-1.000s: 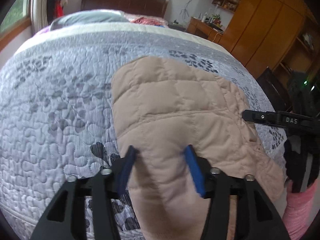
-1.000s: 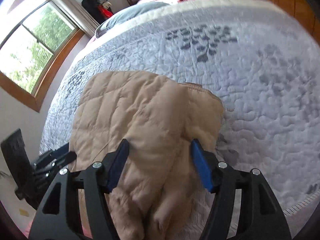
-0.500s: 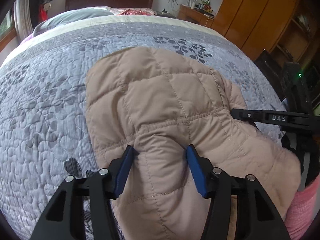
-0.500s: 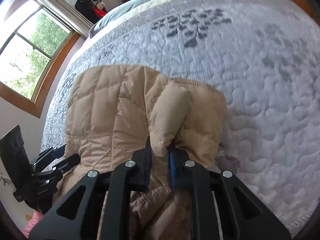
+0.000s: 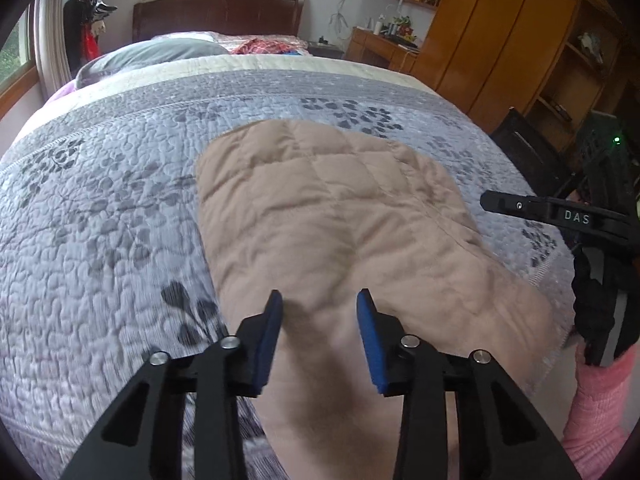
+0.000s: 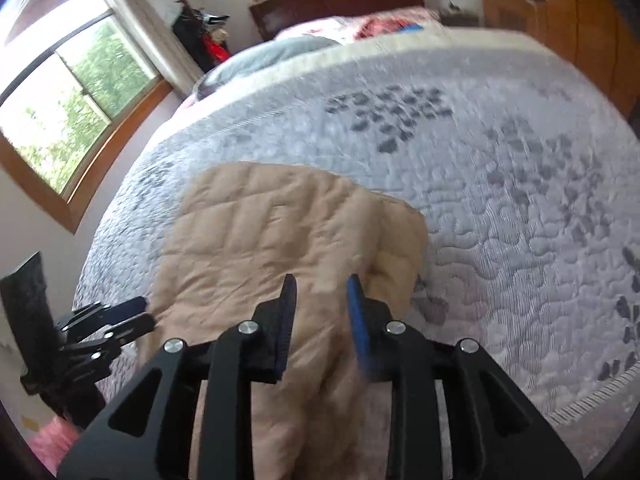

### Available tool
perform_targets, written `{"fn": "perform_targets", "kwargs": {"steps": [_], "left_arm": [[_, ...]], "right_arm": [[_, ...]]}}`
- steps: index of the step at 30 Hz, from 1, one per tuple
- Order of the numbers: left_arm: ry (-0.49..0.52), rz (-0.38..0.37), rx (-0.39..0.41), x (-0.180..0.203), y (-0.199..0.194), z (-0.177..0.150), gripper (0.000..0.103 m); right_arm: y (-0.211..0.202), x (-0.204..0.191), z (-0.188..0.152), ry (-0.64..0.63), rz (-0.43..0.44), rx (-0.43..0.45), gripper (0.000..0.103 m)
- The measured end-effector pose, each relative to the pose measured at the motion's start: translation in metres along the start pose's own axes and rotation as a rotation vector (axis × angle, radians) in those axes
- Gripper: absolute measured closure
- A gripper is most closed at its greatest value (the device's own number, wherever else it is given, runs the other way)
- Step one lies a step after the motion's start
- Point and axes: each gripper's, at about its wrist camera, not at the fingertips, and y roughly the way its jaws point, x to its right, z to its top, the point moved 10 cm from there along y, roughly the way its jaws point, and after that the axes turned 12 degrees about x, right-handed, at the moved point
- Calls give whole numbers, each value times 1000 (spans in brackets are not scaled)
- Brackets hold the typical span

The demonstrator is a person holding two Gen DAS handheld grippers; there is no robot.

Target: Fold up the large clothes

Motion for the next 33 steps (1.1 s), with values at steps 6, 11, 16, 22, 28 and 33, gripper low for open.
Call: {"fn": "perform_targets", "kwargs": {"steps": [6,11,16,22,28,33], "left_arm": [[27,-65,13,26,-27,-17,69],[47,-57,3,29,-32,-31,71],[71,-27,-32,22,-18,-48,75],[52,-37,-56,15,-5,-60,82],[44,-31,-52,9,0,-65,87],[50,-28,-38,10,2,-67,87]], "right_arm": [[-23,-44,-35,-124,50,-30,75],[-28,-49,-57,-147,41,-47,75],[-15,-34,-85,-106,34,-100,77],[9,-24,-110,-75,40,-118,78],[13,-24,-114,-93,17,-86,78],[14,-25,-115,-95,13,-75,78]]}}
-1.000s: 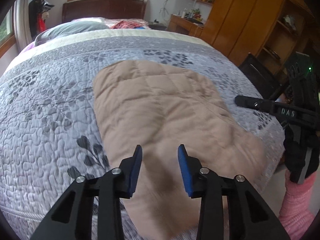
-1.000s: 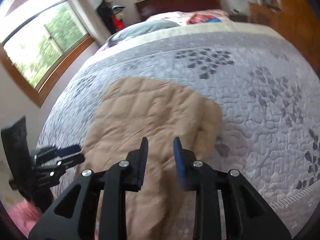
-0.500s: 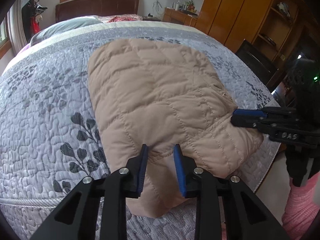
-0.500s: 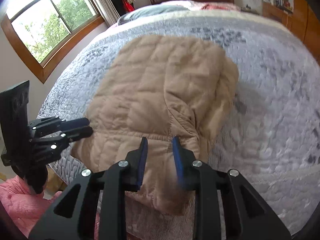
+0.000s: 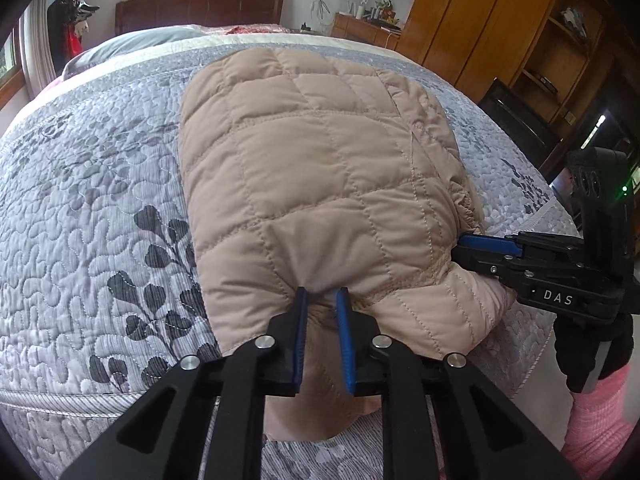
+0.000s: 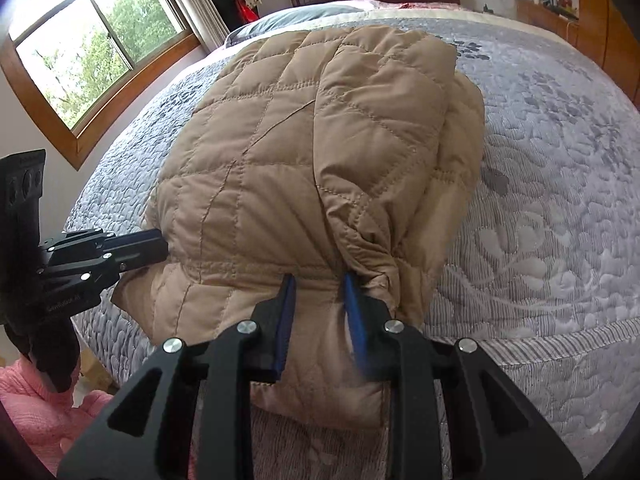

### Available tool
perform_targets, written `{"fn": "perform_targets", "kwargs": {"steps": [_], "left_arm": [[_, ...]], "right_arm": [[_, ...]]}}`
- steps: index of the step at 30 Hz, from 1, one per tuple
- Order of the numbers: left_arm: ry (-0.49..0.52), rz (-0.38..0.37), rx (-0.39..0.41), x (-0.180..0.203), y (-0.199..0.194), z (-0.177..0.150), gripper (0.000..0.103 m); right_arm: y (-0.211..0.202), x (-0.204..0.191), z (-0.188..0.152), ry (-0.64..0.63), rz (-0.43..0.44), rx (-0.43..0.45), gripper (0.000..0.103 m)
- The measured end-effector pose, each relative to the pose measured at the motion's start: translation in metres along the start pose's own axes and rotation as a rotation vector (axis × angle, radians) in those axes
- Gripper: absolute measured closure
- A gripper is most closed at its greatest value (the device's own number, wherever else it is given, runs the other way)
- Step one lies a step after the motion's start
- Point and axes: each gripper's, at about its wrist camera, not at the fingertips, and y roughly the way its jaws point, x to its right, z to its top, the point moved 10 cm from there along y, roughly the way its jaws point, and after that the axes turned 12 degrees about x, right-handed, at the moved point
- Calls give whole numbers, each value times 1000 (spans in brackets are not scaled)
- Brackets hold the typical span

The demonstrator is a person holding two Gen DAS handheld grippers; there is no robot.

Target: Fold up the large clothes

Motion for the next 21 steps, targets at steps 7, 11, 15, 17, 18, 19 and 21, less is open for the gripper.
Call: {"fn": "perform_targets", "kwargs": {"steps": [7,11,15,17,18,19,21], "left_arm": [[10,15,19,0,2,-1,87],[5,11,18,1,2,-1,88],[-2,7,19,1,0,0,88],[-8,2,23,1,-5,3,88],[-8,-3,27,1,-11,6,87],[-5,-5,31,1,-15,8,81],[4,18,60,-4,-28,15,63]], "right_arm": [[0,0,1,-3,-14,10,78],[-1,-1,-1,3,-13,15,78],[-1,-2,-2,3,-18,13,78],[-4,-3,-1,5,-20,10,77],[-6,-4,0,6,-19,11,77],[-9,-6,1,5,-15,12,74],[-19,-13,7,-4,15,22,61]]}}
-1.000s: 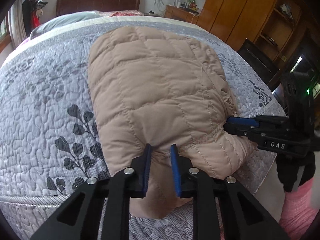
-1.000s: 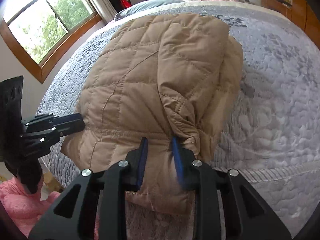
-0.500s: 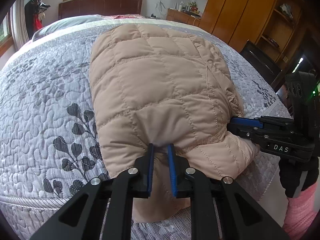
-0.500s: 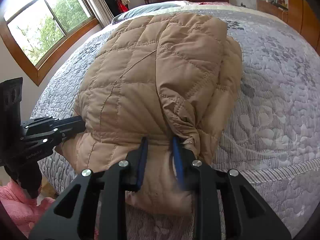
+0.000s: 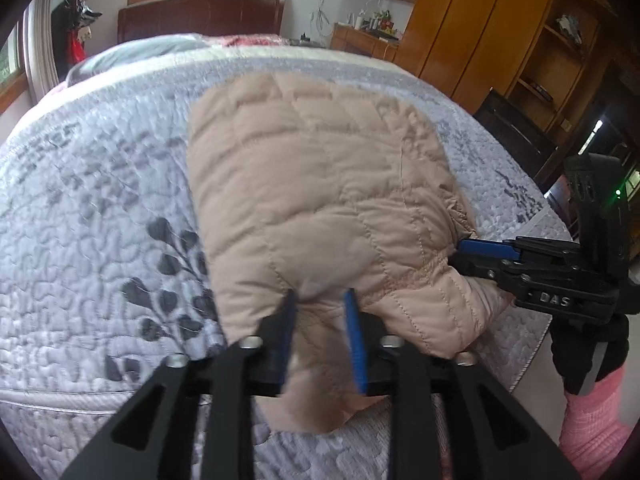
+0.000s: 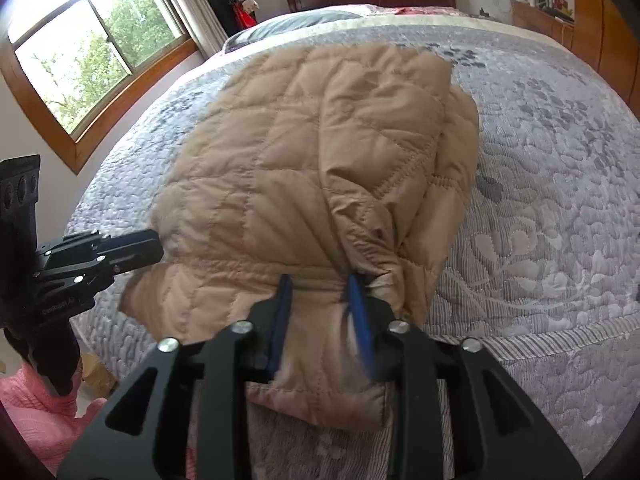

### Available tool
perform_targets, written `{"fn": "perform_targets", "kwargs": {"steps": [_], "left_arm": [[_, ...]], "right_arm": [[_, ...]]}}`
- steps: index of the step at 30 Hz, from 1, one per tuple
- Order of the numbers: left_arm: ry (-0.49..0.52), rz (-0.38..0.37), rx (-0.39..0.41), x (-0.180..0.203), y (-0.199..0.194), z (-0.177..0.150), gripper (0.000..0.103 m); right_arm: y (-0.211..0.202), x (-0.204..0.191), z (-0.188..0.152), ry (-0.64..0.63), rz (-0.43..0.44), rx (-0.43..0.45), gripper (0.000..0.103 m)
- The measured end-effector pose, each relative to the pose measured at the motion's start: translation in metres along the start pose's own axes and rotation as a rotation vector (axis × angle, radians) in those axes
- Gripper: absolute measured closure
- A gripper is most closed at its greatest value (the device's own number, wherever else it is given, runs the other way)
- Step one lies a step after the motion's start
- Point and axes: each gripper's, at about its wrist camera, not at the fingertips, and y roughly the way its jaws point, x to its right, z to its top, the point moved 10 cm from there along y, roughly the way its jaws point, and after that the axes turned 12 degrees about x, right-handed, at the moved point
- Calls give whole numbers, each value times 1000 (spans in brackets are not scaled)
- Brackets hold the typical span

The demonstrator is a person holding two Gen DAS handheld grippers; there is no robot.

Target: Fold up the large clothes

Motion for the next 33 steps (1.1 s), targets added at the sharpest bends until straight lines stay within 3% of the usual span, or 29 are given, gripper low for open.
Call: {"fn": "perform_targets", "kwargs": {"steps": [1,5,11,18,26,33], "left_arm": [[7,25,20,-4,-4,4,55],[14,79,68,-24,-21,18,50],[-7,62,61,-36,-26,17,40],[-26,12,37,-36,-21,12,32],[-52,-13,14,-43,-12,10,27],[-168,-108,-58,-55,15,0,25]], "right_arm": [[-5,-3,4,-1,14,11,51],[-25,-6,22,3,41,67,29],[-34,33,38,128,27,101,16],[-25,67,22,318,159,74,13],[-15,65,9,375,260,49,13],[5,58,2,384,331,-1,13]]}}
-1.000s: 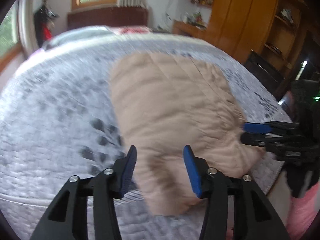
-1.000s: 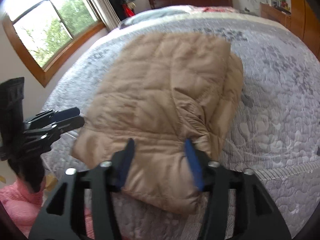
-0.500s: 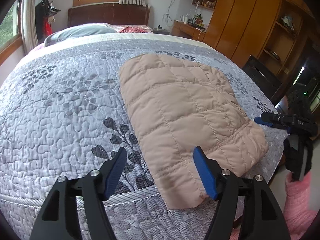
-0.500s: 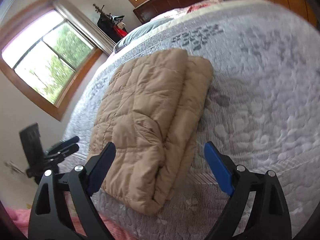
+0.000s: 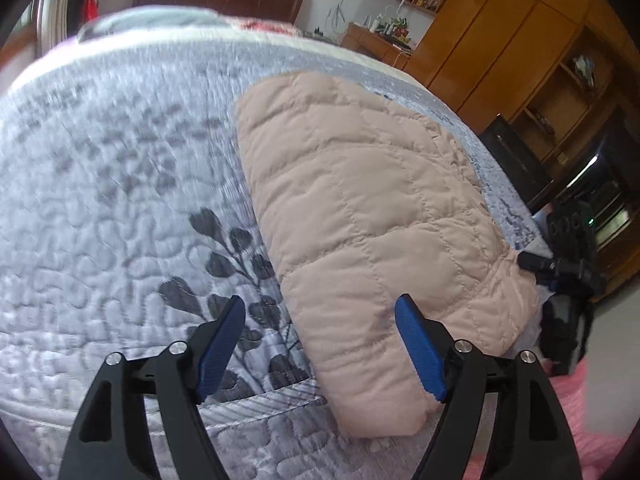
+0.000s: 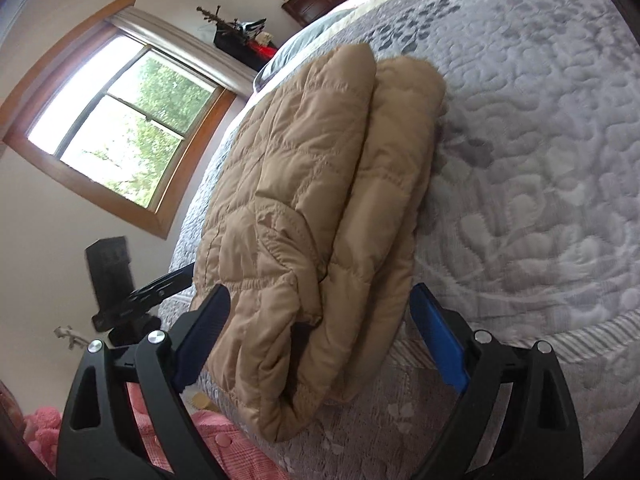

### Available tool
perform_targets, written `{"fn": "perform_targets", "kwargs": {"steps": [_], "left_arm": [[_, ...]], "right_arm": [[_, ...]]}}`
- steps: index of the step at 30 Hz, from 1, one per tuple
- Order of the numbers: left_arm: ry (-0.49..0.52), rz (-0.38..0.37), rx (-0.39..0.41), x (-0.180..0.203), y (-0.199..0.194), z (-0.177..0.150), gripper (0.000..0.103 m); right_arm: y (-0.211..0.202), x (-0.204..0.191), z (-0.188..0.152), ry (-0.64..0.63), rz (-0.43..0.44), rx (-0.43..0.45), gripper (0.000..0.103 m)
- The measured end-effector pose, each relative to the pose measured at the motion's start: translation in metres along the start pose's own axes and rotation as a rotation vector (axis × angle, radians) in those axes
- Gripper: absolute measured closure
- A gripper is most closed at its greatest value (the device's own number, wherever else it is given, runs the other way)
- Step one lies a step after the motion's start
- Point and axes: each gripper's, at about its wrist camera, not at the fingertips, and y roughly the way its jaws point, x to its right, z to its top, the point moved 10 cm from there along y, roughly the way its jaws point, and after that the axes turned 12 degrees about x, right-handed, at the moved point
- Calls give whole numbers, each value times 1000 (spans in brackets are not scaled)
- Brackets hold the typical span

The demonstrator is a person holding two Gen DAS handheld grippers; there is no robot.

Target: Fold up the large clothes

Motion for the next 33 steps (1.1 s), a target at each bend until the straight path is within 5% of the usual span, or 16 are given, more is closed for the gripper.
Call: {"fn": "perform_targets", "kwargs": {"steps": [9,14,22,33], "left_arm": [[-117,-195,-58,7,35,4,18],[-119,-212,-59,16,53,10,11],[-70,-203,24,30,34,17,43],[-30,-240,186,36,-21,60,48]], "right_arm": [[33,7,3,27,52,-58,11],[50,1,10,5,76,-73,12],[34,-24,16,-51,113,-33,55],[7,-101,39,-291,113,37,59]]}}
